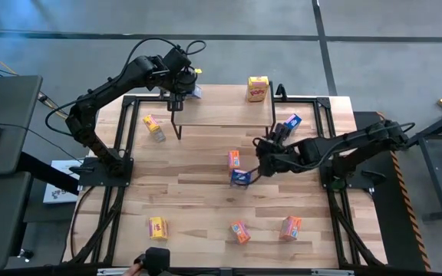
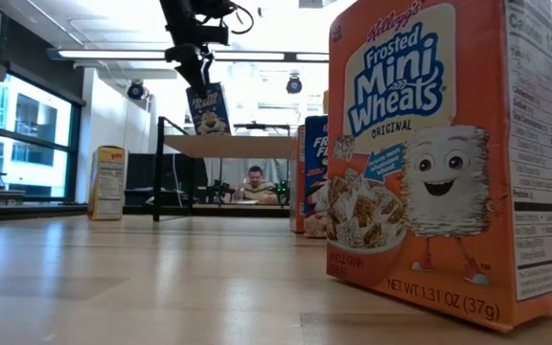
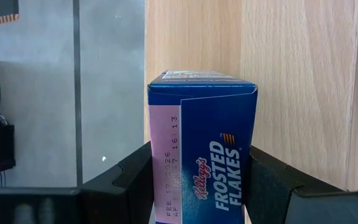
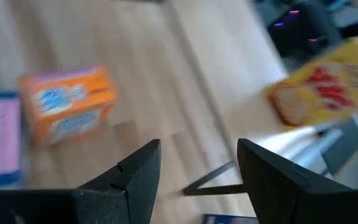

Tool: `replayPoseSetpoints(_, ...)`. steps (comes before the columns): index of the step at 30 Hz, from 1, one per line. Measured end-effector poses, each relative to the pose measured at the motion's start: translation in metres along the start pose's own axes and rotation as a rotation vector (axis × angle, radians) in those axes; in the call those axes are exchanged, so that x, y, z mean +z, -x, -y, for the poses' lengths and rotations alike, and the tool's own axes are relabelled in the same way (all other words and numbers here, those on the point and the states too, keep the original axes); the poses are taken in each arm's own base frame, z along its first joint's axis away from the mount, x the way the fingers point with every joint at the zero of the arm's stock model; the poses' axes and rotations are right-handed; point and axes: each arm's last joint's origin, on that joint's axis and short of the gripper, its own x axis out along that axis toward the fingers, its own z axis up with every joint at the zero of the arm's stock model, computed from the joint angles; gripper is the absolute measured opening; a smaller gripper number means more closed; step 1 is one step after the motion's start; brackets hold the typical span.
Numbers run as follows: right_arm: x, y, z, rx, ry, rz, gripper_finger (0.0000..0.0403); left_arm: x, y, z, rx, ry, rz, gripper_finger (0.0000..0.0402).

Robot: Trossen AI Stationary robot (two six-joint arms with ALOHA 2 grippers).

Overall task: Stack cereal on shelf
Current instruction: Put the bottom left blue cereal box on the shelf

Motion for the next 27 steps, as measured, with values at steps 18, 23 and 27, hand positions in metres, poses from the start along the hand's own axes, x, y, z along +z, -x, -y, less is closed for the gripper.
replayPoseSetpoints(18, -0.078, 0.055, 0.082, 0.207, -0.338, 0.461, 0.0204, 0.0, 0.0, 0.0, 0.0, 0.087, 0.001, 0.0186)
replayPoseSetpoints(23, -0.105, 0.039, 0.07, 0.221, -0.338, 0.535, 0.0204, 0.0, 0.0, 0.0, 0.0, 0.099, 0.001, 0.0186)
replayPoseSetpoints(27, -0.126, 0.022, 0.056, 0.252, -0.323, 0.566, 0.0204, 0.0, 0.0, 0.0, 0.0, 0.085, 0.001, 0.0186)
